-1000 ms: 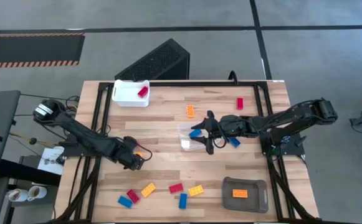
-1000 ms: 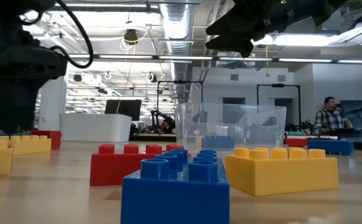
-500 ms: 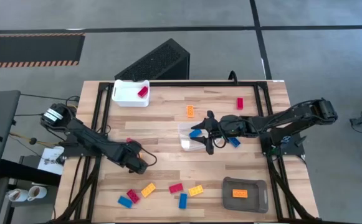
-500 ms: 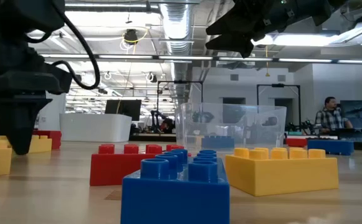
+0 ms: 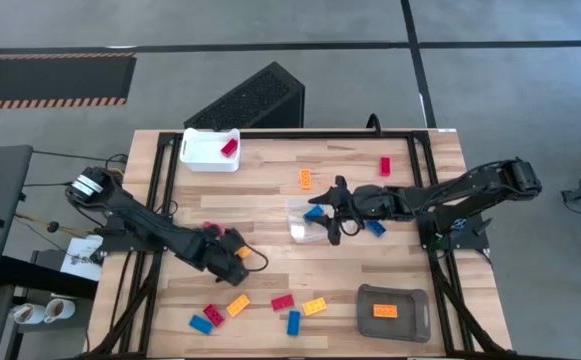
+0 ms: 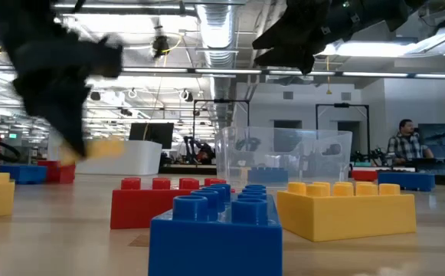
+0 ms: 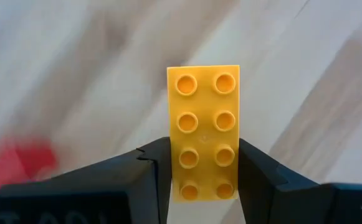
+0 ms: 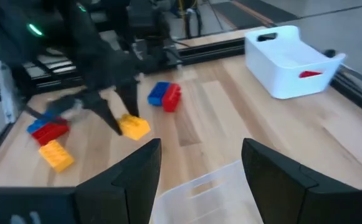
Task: Sort & place blocks by color
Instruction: Put the yellow game piece into the black bin
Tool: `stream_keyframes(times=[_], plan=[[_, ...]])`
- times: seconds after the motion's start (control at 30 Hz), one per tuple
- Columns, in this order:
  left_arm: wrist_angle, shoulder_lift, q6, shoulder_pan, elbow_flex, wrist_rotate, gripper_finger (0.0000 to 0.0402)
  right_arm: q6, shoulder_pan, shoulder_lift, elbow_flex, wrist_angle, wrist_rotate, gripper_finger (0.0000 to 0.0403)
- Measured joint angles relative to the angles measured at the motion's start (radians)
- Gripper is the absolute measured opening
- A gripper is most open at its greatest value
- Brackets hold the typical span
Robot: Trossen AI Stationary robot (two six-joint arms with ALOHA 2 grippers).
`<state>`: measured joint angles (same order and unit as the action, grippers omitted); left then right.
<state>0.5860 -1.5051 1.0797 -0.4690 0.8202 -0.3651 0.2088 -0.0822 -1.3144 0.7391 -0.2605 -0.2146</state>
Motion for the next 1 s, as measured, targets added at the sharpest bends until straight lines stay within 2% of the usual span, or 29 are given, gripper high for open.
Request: stream_keyframes(times=[0.17,0.23,0.3,0.5,0.6,0.8,1.0], plan=[[-0.181,0.113,-0.212,0.020,-0.040,-0.092,0.0103,-0.001,0.000,0.000,0.000,-0.006,-0.006,0.0244],[-0.356,0.148,-0.318,0.042,-0.089,-0.125,0.0103,-0.004,-0.001,0.000,0.000,-0.010,-0.030,0.0244],[-0.552,0.175,-0.438,0.077,-0.155,-0.113,0.0103,-0.004,0.000,0.000,0.000,-0.014,-0.052,0.0244],[-1.226,0.201,-0.725,0.244,-0.335,0.103,0.0103,-0.017,-0.001,0.000,0.000,-0.061,-0.056,0.0244],[-1.451,0.201,-0.799,0.330,-0.377,0.236,0.0103,-0.039,-0.006,0.000,0.000,-0.122,-0.052,0.0244],[-1.576,0.189,-0.903,0.424,-0.367,0.324,0.0103,-0.086,0.005,-0.004,0.000,-0.317,-0.047,0.0244],[-1.565,0.170,-0.906,0.454,-0.342,0.406,0.0103,-0.086,0.022,-0.059,0.002,-0.398,-0.044,0.0246]])
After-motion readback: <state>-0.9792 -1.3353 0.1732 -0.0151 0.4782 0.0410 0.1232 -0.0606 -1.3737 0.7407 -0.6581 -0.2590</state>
